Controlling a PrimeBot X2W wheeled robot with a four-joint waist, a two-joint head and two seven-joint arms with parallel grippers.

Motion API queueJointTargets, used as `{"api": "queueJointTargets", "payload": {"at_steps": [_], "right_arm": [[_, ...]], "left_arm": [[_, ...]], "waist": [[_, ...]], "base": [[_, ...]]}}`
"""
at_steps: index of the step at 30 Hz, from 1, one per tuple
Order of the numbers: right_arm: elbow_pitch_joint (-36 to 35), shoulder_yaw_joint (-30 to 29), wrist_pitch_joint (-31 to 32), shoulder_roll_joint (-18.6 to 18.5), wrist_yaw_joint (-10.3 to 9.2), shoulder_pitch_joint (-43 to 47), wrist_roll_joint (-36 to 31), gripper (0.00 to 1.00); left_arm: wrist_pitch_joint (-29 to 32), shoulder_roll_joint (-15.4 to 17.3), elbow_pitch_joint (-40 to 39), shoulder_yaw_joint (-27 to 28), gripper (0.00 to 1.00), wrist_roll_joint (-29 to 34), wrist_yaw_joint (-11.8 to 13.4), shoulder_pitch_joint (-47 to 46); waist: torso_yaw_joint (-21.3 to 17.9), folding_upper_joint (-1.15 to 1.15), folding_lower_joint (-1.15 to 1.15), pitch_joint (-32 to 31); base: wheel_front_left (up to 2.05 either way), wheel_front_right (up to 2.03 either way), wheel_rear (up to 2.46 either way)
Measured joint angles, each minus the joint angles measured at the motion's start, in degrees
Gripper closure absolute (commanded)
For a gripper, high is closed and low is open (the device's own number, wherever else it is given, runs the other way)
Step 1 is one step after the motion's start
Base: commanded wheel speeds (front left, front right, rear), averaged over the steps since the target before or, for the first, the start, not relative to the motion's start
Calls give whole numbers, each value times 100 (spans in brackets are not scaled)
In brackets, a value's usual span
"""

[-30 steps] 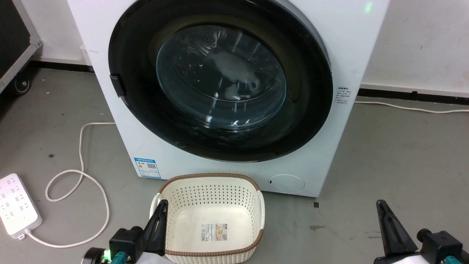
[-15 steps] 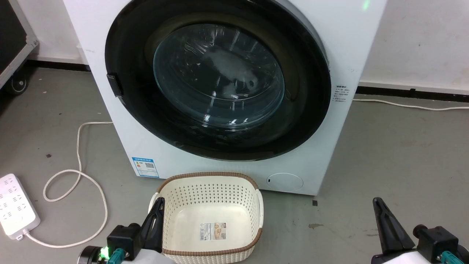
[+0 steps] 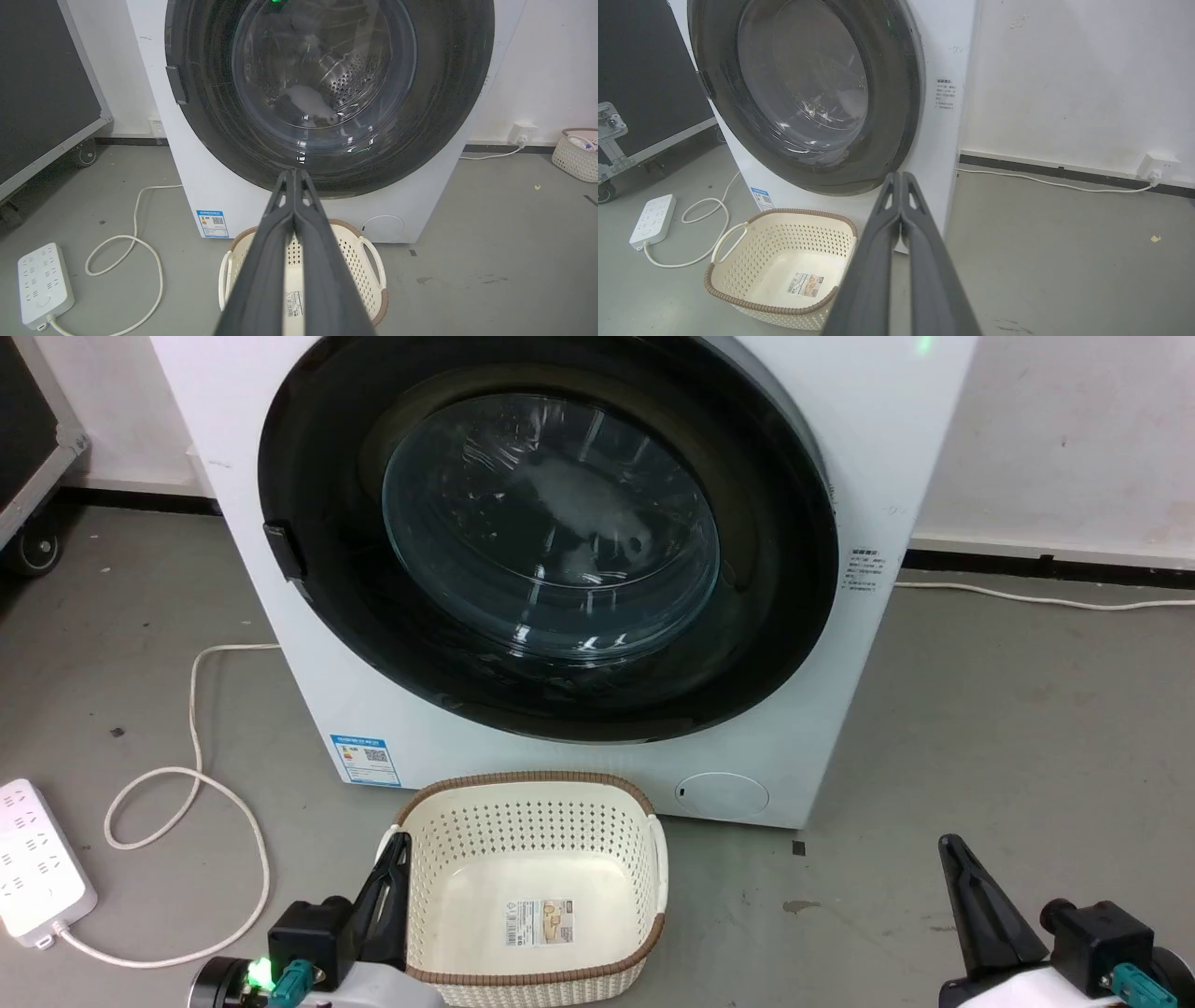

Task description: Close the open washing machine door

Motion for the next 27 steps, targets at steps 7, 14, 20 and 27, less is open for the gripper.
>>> {"api": "queueJointTargets", "payload": {"at_steps": [7,14,20,27], "right_arm": [[-19,22,85,0,0,-10,-21,100],[-49,40,177,0,0,-87,-53,100],[-71,53,234,0,0,-121,-94,100],[-108,73,336,0,0,-132,-153,100]], "left_arm": [[97,-7,-60,38,100,43,32,-1],[170,-22,-109,87,100,101,47,-13],[242,-27,-159,134,100,149,67,-21],[344,-42,-224,177,100,203,94,-25]], "waist": [[-20,0,0,17],[-39,0,0,33],[-56,0,0,48],[-81,0,0,69]], "base": [[0,0,0],[0,0,0],[0,0,0],[0,0,0]]}}
